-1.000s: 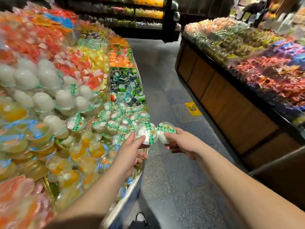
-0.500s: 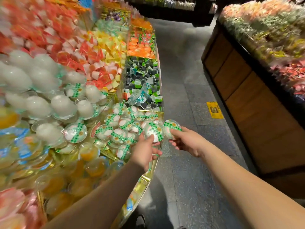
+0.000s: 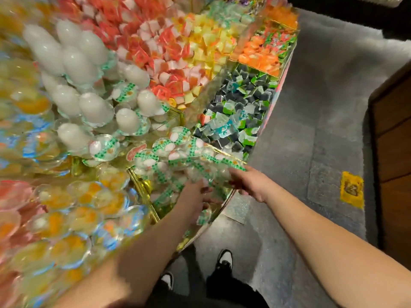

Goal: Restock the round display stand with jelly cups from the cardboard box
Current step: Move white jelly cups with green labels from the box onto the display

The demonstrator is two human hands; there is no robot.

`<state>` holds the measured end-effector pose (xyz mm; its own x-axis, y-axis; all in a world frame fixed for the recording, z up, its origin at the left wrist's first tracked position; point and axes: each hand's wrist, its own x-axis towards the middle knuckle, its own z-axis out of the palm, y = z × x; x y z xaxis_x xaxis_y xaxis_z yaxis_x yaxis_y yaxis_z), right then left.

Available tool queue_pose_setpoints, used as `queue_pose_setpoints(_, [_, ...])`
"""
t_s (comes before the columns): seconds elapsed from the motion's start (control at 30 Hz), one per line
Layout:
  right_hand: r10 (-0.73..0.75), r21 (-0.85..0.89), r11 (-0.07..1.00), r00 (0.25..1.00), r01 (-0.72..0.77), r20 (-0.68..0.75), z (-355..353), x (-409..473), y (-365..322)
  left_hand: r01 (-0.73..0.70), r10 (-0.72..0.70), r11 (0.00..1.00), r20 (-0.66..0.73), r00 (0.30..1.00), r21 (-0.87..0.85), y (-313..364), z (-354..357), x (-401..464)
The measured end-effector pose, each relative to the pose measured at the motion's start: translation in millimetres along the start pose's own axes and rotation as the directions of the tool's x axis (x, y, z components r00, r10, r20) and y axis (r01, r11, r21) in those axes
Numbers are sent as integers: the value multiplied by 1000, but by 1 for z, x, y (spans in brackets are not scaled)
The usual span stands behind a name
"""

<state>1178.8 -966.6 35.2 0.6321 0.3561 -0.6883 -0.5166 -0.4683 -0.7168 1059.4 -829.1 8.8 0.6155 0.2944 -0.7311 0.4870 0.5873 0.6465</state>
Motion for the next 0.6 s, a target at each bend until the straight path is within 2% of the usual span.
queue_pose_setpoints(0.2, [-36,-168,984,992,56,118,-6,45,-26,-70,54,993,-164,985,-93,-5,12,26])
queue_pose_setpoints(0.33, [-18,-207,977,985,54,172,1,69,-36,-109,86,988,-200,976,-108,-4,17,38])
queue_pose_setpoints(0.6, [-74,-419,898,985,134,156,6,102,-40,-127,79,974,-240,968,-188,-3,25,54])
